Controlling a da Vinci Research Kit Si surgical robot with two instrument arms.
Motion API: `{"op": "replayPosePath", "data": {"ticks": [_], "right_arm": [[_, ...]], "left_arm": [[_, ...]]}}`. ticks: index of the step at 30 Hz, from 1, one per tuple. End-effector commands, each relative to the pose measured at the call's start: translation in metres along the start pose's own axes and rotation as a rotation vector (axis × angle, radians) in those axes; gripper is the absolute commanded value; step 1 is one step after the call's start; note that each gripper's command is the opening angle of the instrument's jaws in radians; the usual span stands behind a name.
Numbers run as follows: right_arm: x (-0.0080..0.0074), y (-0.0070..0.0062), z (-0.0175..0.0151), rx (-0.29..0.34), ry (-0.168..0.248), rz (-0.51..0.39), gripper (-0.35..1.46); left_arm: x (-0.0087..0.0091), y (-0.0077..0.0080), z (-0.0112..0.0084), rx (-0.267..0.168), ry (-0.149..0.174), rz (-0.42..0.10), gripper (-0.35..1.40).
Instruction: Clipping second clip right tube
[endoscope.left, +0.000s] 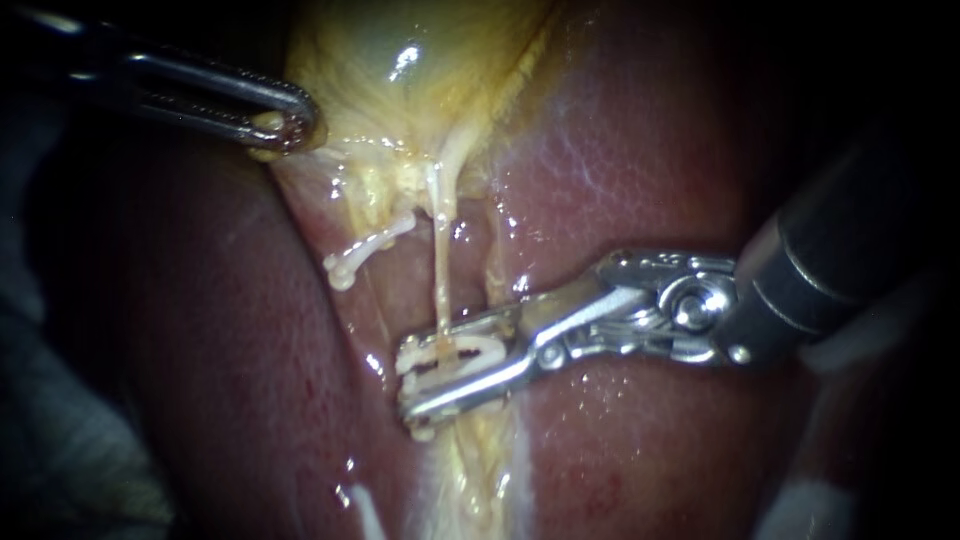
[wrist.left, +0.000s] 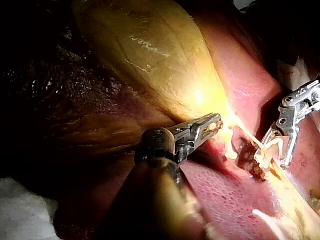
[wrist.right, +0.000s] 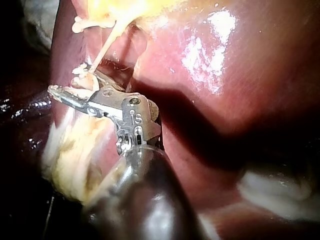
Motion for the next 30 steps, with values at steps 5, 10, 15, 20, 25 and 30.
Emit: {"op": "replayPosePath", "data": {"ticks": [5, 10, 15, 20, 25, 30], "right_arm": [[0.0000, 0.0002, -0.0003, -0.001, -0.001, 0.006, 0.39], [0.0000, 0.0002, -0.0006, 0.001, -0.001, 0.024, 0.25], [0.0003, 0.0001, -0.0009, 0.002, 0.000, 0.032, 0.09], [0.0004, 0.0002, -0.0010, 0.002, 0.000, 0.032, -0.01], [0.0004, 0.0002, -0.0009, 0.002, 0.000, 0.050, -0.25], [0.0003, 0.0001, -0.0011, 0.004, -0.001, 0.049, -0.35]], "left_arm": [[0.0000, 0.0000, 0.0000, 0.001, 0.000, 0.000, -0.35], [0.0001, 0.0000, 0.0001, 0.001, 0.001, 0.000, -0.35], [0.0000, 0.0000, 0.0002, -0.001, 0.000, 0.000, -0.35], [0.0000, 0.0000, 0.0004, 0.000, 0.000, 0.000, -0.35], [0.0000, 0.0000, 0.0006, -0.002, -0.001, 0.000, -0.35], [0.0000, -0.0001, 0.0006, -0.002, -0.001, 0.001, -0.35]]}}
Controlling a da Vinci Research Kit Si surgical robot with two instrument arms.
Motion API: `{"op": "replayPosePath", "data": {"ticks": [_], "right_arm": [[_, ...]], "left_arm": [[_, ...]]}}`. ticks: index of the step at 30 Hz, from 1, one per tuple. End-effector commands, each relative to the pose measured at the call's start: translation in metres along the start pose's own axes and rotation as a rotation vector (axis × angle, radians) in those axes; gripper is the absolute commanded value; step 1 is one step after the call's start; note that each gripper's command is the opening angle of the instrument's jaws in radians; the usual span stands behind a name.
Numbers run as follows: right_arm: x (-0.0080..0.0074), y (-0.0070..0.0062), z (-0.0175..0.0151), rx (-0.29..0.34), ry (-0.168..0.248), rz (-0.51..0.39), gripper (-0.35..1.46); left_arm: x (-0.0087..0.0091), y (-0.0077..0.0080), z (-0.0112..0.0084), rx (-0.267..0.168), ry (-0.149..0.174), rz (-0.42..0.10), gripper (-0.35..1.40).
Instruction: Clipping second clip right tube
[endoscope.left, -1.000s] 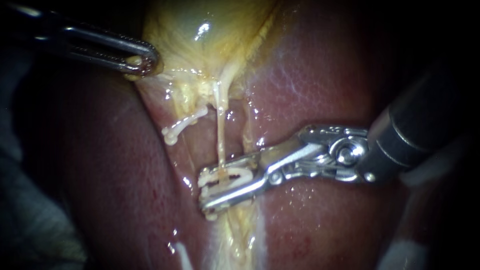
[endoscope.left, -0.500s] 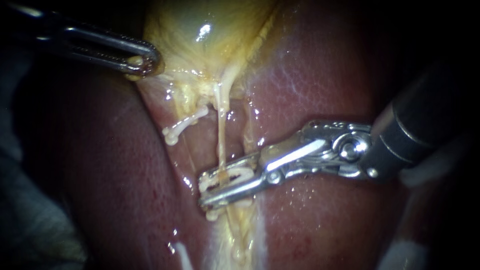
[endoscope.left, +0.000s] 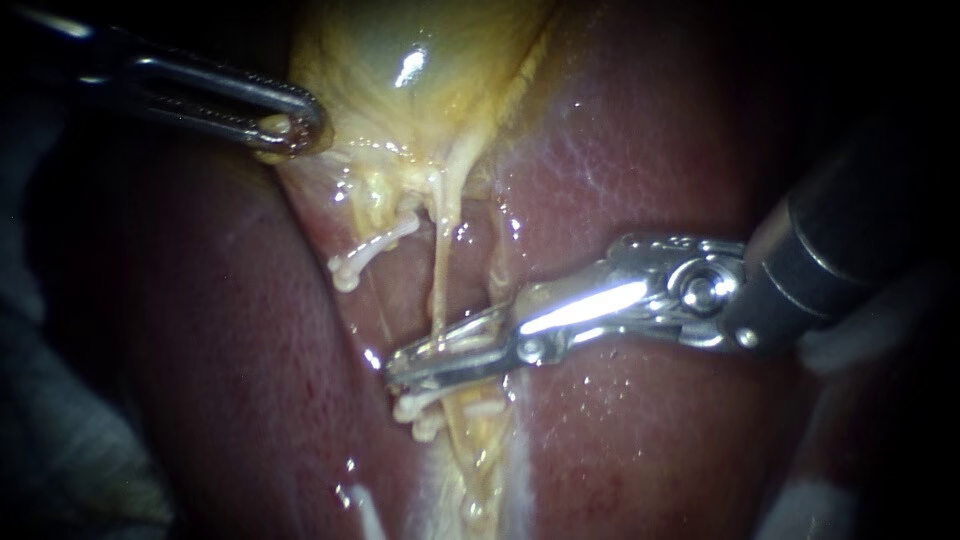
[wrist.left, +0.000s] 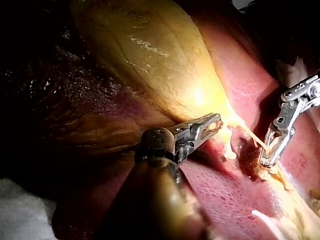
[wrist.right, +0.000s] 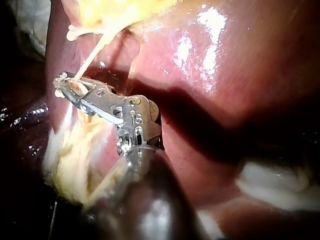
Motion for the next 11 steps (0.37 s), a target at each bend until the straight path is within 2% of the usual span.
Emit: {"op": "replayPosePath", "data": {"ticks": [1, 11], "right_arm": [[-0.0001, 0.0000, 0.0000, 0.000, -0.001, -0.002, -0.35], [-0.0003, 0.0001, 0.0001, 0.000, -0.002, -0.004, -0.35]], "left_arm": [[0.0000, -0.0001, 0.0000, -0.001, 0.000, 0.000, -0.35], [0.0000, -0.0002, 0.0000, -0.001, 0.000, 0.001, -0.35]]}}
